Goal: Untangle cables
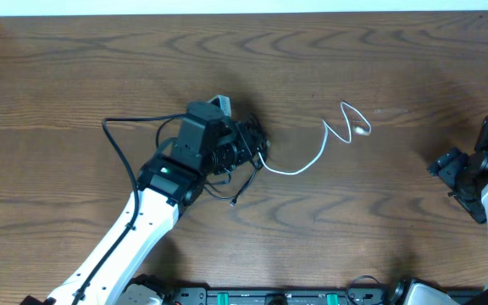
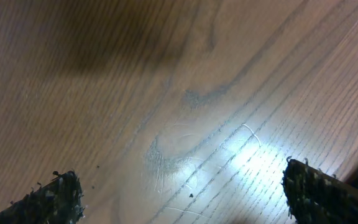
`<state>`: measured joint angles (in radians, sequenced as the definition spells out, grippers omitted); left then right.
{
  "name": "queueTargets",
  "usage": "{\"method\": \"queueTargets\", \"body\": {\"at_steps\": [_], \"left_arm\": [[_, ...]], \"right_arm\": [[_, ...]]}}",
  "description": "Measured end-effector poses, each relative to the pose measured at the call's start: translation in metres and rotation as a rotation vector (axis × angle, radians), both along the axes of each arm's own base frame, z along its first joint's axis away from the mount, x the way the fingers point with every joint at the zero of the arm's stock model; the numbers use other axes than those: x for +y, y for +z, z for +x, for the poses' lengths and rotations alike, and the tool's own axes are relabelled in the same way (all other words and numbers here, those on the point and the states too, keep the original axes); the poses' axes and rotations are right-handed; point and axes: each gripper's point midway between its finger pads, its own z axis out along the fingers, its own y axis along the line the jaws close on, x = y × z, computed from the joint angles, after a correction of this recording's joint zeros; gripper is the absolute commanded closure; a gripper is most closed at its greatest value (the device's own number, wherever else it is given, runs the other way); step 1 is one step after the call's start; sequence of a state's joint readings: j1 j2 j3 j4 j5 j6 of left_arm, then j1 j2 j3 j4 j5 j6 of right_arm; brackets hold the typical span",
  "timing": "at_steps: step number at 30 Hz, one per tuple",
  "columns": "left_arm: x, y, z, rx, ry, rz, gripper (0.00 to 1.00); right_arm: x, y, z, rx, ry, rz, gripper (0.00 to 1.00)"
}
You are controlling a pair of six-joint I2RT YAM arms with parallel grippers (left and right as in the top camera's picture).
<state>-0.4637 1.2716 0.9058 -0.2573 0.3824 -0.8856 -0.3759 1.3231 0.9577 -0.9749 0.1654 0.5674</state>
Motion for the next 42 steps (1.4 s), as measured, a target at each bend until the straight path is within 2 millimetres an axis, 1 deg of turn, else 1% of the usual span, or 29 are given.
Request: {"method": "queueTargets", "body": {"at_steps": [1,19,31,33,35,37,39,42], "left_arm": [[-0.001,0.000,-0.001,-0.001,-0.002,0.002,0.94],[0.000,-0.002,0.000,-0.001,0.007,0.016,0.93],[0.007,-0.020,-0.017,0.095,0.002,0.062,0.92],[0.006,-0.021,-0.019,0.102,0.000,0.062,0.92],[0.002,-0.019,-0.019,0.105,0.003,0.048,0.92],[-0.006,-0.017,-0.018,0.097,0.000,0.026,0.92],[-0.016,-0.016,-0.016,0.089,-0.011,0.009,0.92],[-0.033,-0.021,-0.015,0.088,-0.036,-0.006,0.92]], "right_arm": [[0.000,0.000,0.000,0.000,0.000,0.000,0.01],[0.000,0.000,0.000,0.000,0.000,0.000,0.01],[0.000,0.000,0.000,-0.001,0.000,0.000,0.01],[-0.002,0.001,0.005,-0.023,0.000,-0.009,0.01],[-0.008,0.005,0.022,-0.095,0.001,-0.032,0.01],[-0.006,0.009,0.034,-0.151,0.012,-0.018,0.01],[0.005,0.008,0.041,-0.184,0.033,0.050,0.01],[0.031,0.009,0.050,-0.239,0.080,0.193,0.01]]}}
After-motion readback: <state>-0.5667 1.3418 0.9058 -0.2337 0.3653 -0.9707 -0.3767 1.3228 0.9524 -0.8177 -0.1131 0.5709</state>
